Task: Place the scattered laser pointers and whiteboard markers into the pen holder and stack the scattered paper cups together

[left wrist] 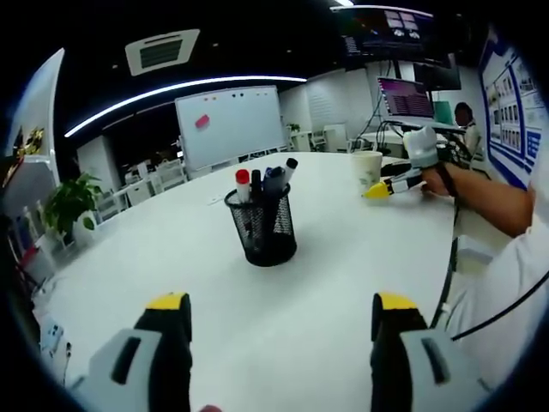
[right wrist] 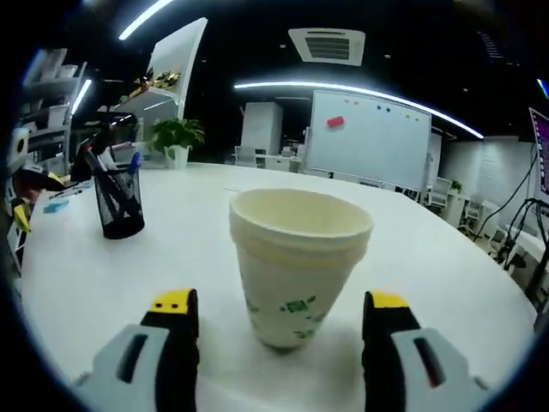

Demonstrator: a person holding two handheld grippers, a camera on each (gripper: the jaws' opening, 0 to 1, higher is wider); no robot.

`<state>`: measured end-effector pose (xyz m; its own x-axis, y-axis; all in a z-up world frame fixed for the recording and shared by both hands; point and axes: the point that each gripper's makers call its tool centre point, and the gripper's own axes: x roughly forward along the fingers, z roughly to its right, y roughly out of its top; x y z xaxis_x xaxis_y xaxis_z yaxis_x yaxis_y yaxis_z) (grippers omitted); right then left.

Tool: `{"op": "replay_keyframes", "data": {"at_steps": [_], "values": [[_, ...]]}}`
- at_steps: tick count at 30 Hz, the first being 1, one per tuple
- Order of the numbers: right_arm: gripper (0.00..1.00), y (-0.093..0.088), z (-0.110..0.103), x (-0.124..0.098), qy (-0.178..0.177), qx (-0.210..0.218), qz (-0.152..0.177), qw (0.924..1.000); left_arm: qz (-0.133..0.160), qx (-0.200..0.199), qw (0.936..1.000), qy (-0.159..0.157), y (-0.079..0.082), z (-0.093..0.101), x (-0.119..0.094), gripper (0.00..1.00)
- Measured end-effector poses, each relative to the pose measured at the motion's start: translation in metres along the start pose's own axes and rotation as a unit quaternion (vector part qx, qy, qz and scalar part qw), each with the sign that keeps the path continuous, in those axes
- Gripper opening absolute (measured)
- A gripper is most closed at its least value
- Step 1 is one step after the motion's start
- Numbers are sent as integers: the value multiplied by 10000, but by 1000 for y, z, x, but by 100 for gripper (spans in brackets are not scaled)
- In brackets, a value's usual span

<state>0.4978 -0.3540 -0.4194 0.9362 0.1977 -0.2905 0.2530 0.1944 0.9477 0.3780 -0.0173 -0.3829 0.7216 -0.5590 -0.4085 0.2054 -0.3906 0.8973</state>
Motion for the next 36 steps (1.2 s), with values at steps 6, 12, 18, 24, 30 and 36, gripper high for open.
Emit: {"op": "replay_keyframes", "data": {"at_steps": [6, 12, 18, 24, 30, 36], "values": [[78, 0, 0, 4, 22, -5, -28, 10000, -23, 12, 10000, 12, -2, -1, 0, 87], [79, 3, 1, 7, 43, -1, -9, 10000, -30, 10, 10000, 17, -2, -2, 0, 87], [79, 5, 2, 7, 49, 5, 28, 10000, -36, 47, 10000, 23, -2, -2, 0, 87], [79, 6, 3, 9, 61, -2, 29, 10000, -37, 61, 10000, 19, -2, -2, 0, 87], [79, 7, 0, 9, 102, -21, 37, 9999, -22, 58, 10000, 42, -2, -4, -1, 87], [78, 9, 3, 7, 39, 19, 112, 9999, -5, 34, 10000, 84, -3, -6, -2, 86]]}}
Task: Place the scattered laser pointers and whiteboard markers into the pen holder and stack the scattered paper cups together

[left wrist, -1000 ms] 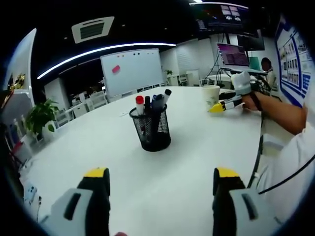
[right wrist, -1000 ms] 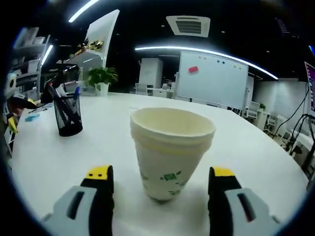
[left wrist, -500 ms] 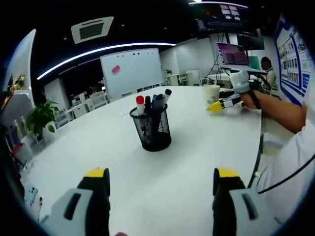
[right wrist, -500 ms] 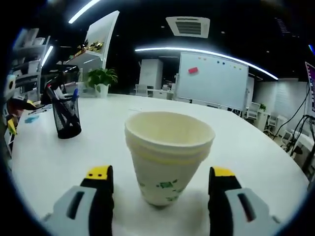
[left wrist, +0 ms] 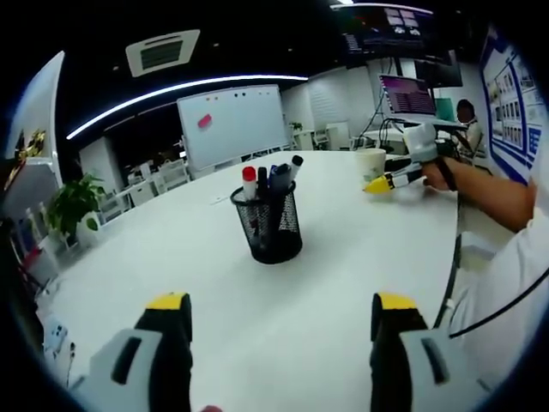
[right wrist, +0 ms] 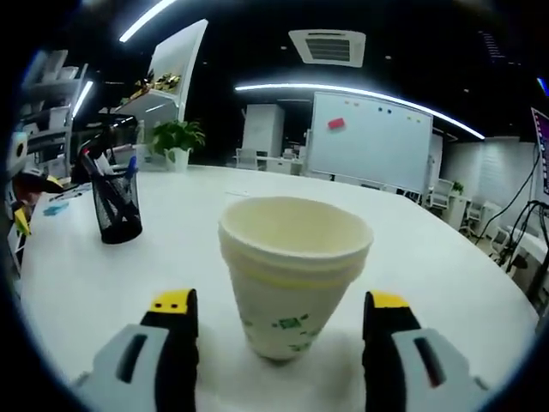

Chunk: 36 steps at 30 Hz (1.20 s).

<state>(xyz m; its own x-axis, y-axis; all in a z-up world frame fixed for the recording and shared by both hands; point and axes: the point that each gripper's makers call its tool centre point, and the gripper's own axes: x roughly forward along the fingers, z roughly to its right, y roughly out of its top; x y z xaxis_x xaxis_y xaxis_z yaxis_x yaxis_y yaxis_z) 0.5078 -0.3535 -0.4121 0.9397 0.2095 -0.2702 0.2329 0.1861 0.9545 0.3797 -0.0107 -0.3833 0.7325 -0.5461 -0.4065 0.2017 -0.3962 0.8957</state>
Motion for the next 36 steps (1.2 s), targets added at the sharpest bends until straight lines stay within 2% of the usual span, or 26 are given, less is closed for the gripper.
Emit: {"op": "replay_keyframes", "data": {"at_steps": [5, 11, 17, 36], "values": [[75, 9, 6, -4, -139, 48, 182, 9997, 25, -20, 10000, 24, -1, -1, 0, 86], [75, 16, 4, -7, -60, 174, 345, 9992, 9, -25, 10000, 49, -3, -1, -2, 86], [75, 18, 5, -8, -71, 158, 373, 9992, 140, -38, 9999, 57, 3, 0, -3, 86], [73, 29, 7, -10, -157, 181, 602, 9979, 103, -48, 9999, 86, 1, -2, -2, 86]]}}
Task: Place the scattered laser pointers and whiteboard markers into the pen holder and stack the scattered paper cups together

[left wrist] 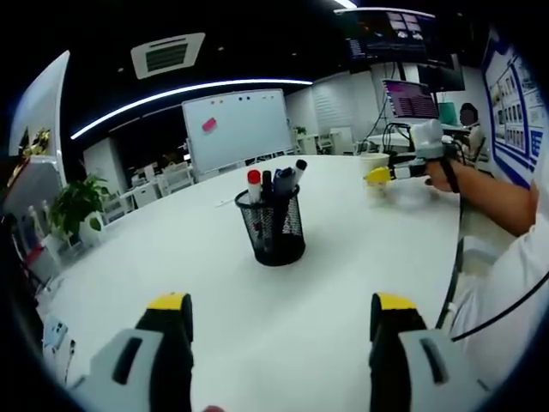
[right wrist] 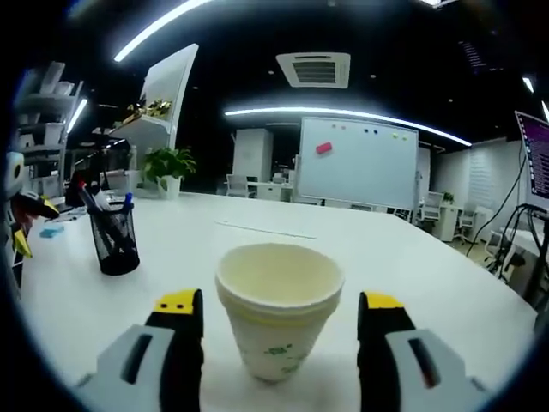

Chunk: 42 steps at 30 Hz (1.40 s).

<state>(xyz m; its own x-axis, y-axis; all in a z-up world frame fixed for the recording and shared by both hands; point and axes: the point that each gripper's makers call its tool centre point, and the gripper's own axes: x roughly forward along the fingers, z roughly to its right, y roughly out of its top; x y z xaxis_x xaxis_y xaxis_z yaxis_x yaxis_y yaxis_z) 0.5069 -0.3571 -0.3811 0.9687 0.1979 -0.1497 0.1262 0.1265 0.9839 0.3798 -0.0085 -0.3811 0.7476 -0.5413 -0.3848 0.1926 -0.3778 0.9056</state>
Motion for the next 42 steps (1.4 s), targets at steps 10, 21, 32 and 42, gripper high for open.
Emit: {"op": "replay_keyframes", "data": {"at_steps": [10, 21, 32, 42], "values": [[70, 3, -1, 0, -21, 47, 60, 10000, 43, 3, 10000, 2, 2, 0, -1, 86], [69, 1, 1, 1, -28, 75, 15, 10000, 37, 15, 10000, -44, 1, 2, 0, 85], [65, -1, 2, 2, -39, 133, 2, 9999, 19, 40, 10000, -61, 3, 4, 1, 85], [63, -4, 0, 3, -11, 198, -64, 9998, 102, 35, 9999, -67, 7, 3, 1, 85]]}}
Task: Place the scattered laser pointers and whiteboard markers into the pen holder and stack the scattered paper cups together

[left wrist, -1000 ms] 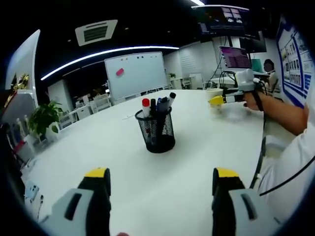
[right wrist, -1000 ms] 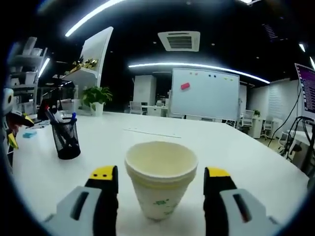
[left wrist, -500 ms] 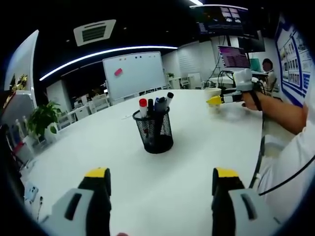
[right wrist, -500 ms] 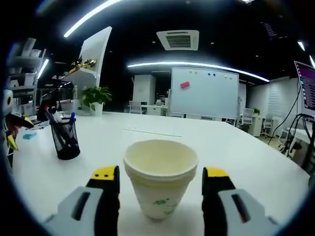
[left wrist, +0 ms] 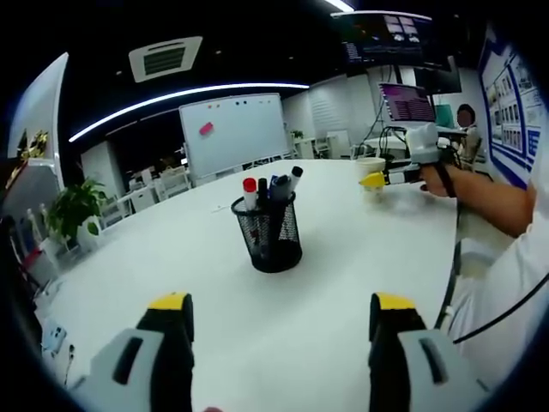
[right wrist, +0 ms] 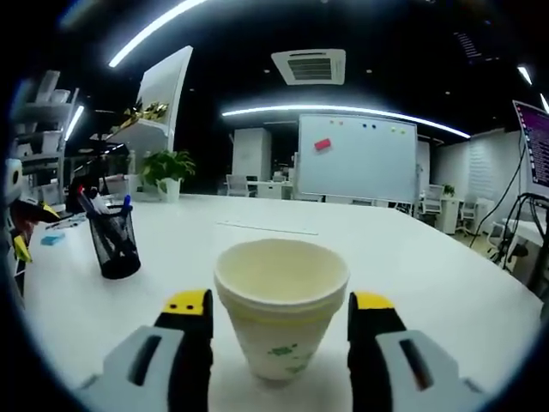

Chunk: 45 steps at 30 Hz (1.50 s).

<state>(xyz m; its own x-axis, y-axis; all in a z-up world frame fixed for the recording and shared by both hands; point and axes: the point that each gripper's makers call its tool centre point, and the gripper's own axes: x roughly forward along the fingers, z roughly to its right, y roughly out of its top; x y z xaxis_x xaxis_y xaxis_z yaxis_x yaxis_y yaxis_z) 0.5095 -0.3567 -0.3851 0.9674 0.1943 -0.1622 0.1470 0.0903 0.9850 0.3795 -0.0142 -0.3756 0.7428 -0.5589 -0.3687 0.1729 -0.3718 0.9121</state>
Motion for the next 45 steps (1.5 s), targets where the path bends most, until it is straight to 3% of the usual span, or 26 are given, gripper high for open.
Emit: {"op": "replay_keyframes", "data": {"at_steps": [13, 24, 45], "values": [[58, -6, 5, 0, -86, 91, -56, 9999, 142, -92, 9997, 170, 3, -8, -5, 83], [47, -11, 4, 0, -110, 201, -141, 9996, 91, -64, 9998, 134, -1, -6, -5, 83], [45, -13, 4, 2, -122, 194, -205, 9995, 80, -16, 9999, 136, 0, -6, -6, 83]]}}
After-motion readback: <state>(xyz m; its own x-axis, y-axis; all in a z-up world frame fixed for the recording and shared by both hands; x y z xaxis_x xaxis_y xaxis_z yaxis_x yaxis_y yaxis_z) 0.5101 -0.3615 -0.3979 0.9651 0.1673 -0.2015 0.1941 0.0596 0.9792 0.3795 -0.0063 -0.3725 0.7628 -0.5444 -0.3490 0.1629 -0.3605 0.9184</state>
